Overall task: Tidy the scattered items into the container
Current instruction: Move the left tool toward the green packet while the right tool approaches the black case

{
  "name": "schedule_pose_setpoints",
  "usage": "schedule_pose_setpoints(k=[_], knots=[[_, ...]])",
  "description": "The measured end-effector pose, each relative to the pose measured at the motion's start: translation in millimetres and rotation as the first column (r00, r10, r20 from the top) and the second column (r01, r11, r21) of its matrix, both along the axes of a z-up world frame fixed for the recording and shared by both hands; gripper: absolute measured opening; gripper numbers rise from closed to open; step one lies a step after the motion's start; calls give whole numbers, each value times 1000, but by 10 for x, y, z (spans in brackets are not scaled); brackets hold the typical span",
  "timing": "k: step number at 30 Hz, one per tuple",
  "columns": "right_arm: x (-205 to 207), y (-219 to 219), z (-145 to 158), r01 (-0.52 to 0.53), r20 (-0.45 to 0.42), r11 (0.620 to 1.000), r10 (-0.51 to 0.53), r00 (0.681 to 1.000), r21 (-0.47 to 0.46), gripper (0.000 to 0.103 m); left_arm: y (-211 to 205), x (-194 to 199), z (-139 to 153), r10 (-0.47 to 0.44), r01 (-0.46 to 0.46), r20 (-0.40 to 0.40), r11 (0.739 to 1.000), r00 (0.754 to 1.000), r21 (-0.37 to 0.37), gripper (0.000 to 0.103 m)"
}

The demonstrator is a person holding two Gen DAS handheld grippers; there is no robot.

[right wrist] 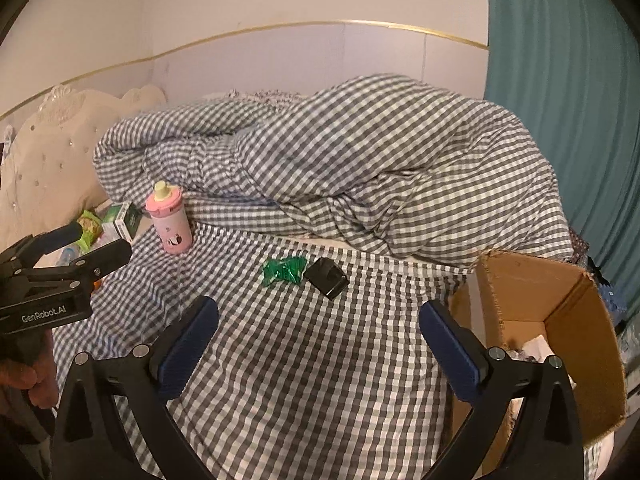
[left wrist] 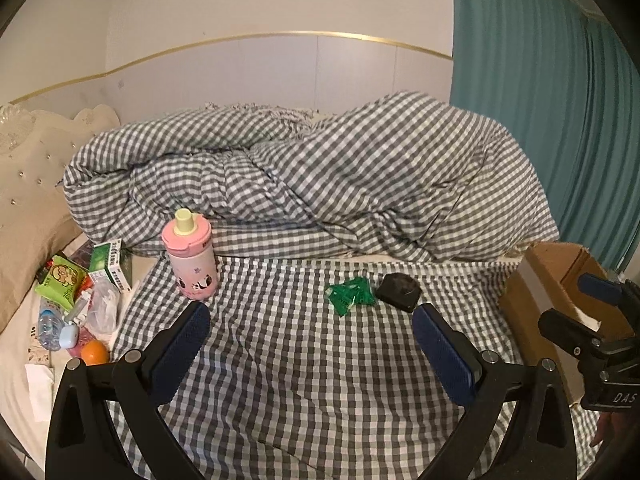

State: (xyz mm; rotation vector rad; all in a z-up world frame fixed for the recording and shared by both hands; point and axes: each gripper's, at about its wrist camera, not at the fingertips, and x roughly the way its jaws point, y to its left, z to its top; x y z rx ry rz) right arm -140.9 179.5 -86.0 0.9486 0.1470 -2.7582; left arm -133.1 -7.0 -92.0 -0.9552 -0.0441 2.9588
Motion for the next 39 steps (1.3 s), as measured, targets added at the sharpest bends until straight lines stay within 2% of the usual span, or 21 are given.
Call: schedule_pose_setpoints(k=[6,13,22,28,33,36,39], knots=[[-270,47,-247,0,51,1000,1,999,-18,101,23,-224,-195,-4,5,30,1000,1000,-12,103],[-561,96,-541,-24,95,999,27,995,-35,101,27,-485,-467,-8,8,60,1000,998,7,103],[-953,149,-942,-26,134,1000,28,991,-11,101,58,-833,-831,-12,11,97,1000,995,15,103],[-1231,132,-1208,-56,119,998,51,992,38,101,106,-1111,-1131,-52,47,121,998,991,40,103],[-1458,78,-1408,-103,118,993,96,988,60,101,143,-1309,-1387,-51,50,149,999,988,15,103],[-1483,2,-1478,-118,42,985,114,993,124,101,139,-1401,-1488,-52,49,155,999,986,21,103],[-1613,-41,-1589,-136,84,984,127,988,117,101,151,-1507,-1568,-53,50,163,999,985,22,103]])
